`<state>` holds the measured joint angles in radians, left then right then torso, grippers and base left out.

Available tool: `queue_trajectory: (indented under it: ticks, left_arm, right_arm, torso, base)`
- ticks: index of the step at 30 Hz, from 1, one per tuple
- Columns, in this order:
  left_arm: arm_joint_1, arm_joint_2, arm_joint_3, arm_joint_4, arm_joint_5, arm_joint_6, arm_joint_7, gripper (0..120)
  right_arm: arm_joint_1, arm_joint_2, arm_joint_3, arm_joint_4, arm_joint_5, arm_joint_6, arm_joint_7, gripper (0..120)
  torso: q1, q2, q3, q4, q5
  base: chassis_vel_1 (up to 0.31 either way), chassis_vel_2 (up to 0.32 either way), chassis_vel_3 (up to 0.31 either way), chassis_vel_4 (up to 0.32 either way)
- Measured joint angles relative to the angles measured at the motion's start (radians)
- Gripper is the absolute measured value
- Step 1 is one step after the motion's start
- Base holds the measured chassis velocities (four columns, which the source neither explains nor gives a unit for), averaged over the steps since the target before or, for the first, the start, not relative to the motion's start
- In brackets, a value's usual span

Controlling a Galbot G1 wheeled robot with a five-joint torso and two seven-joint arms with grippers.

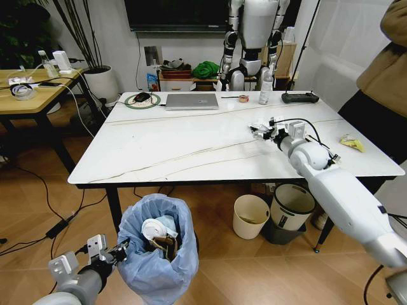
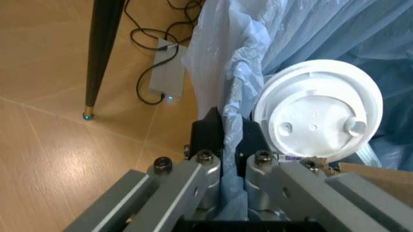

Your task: Pick up the trash bin and place the trash from the table into it.

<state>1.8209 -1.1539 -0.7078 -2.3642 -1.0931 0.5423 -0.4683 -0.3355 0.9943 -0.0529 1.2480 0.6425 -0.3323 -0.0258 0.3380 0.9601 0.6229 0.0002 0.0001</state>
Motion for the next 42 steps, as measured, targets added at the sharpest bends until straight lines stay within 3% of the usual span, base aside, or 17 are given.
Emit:
queue_trajectory:
  ticks: [12,20,26,29,35,37,42]
  left_arm:
    - [0.008,-0.008,-0.007,-0.005,0.006,-0.004,0.003,0]
    - [0.002,-0.006,-0.005,-0.004,0.005,-0.004,0.003,0]
    - [0.002,-0.005,-0.003,-0.002,0.005,-0.004,0.003,0]
    - [0.002,-0.006,-0.003,-0.002,0.005,-0.004,0.004,0]
    - [0.002,-0.004,-0.004,0.001,0.005,-0.005,0.005,0]
    - [0.001,-0.004,-0.004,0.001,0.005,-0.005,0.005,0]
    - [-0.005,-0.002,-0.003,0.006,0.005,-0.005,0.005,0]
  right_arm:
    - [0.071,0.065,-0.032,-0.197,-0.077,0.03,-0.041,100]
    - [0.071,0.075,-0.03,-0.246,-0.092,0.04,-0.047,95]
    - [0.07,0.078,-0.026,-0.246,-0.088,0.041,-0.037,69]
    - [0.07,0.077,-0.026,-0.246,-0.087,0.041,-0.036,63]
    - [0.064,0.076,-0.027,-0.239,-0.084,0.04,-0.037,36]
    - [0.064,0.076,-0.027,-0.239,-0.084,0.04,-0.037,34]
    - [0.06,0.075,-0.028,-0.232,-0.082,0.04,-0.038,13]
  torso:
    - [0.0,0.0,0.0,-0.0002,-0.0001]
    - [0.0,0.0,0.0,-0.0004,-0.0002]
    - [0.0,0.0,0.0,-0.0003,0.0]
    - [0.0,0.0,0.0,-0.0003,-0.0001]
    - [0.0,0.0,0.0,-0.0003,0.0]
    - [0.0,0.0,0.0,-0.0003,0.0]
    - [0.0,0.0,0.0,-0.0002,0.0]
  base:
    - [0.0,0.0,0.0,0.0]
    - [0.0,0.0,0.0,0.0]
    - [0.0,0.0,0.0,0.0]
    - [0.0,0.0,0.0,0.0]
    - [0.0,0.0,0.0,0.0]
    - [0.0,0.0,0.0,0.0]
    - [0.0,0.0,0.0,0.0]
